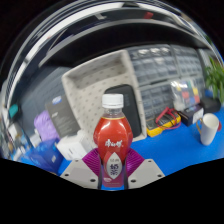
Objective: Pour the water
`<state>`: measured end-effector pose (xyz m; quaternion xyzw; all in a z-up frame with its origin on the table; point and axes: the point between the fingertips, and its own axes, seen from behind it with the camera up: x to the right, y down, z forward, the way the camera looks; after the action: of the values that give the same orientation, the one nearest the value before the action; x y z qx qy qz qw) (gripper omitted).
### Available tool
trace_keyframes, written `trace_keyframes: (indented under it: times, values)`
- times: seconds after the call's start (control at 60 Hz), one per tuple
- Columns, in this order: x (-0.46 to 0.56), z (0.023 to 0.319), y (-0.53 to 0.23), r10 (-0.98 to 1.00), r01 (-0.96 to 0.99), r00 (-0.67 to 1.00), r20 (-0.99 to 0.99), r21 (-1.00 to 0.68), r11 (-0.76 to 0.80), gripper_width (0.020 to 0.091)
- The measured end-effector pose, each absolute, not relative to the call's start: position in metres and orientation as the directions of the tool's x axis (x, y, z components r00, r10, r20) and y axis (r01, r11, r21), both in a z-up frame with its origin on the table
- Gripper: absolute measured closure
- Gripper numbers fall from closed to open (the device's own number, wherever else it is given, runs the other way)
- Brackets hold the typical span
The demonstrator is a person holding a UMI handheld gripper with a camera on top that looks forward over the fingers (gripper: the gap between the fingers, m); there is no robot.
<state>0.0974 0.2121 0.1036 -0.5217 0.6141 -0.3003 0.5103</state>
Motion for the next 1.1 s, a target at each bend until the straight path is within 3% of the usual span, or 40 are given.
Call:
trace_keyframes:
  times: [0.2, 0.483, 0.65, 0.833, 0.967, 1.1]
  values:
    - [0.098, 0.140, 0.139, -0.713, -0.311, -0.038, -0.700, -0.670, 0.674, 0.0808]
    - [0.100, 0.164, 0.042, -0.272, -0.259, -0.131, -0.953, -0.232, 0.938, 0.0811]
    - [0.104, 0.171, 0.004, 0.057, -0.202, -0.156, -0.986, 0.088, 0.975, 0.0809]
    - [0.104, 0.151, -0.011, 0.317, -0.161, -0.248, -0.915, 0.362, 0.918, 0.0810]
    - [0.099, 0.144, -0.017, 0.354, -0.145, -0.259, -0.899, 0.399, 0.906, 0.0810]
    - [0.096, 0.142, -0.012, 0.236, -0.203, -0.268, -0.934, 0.294, 0.934, 0.0809]
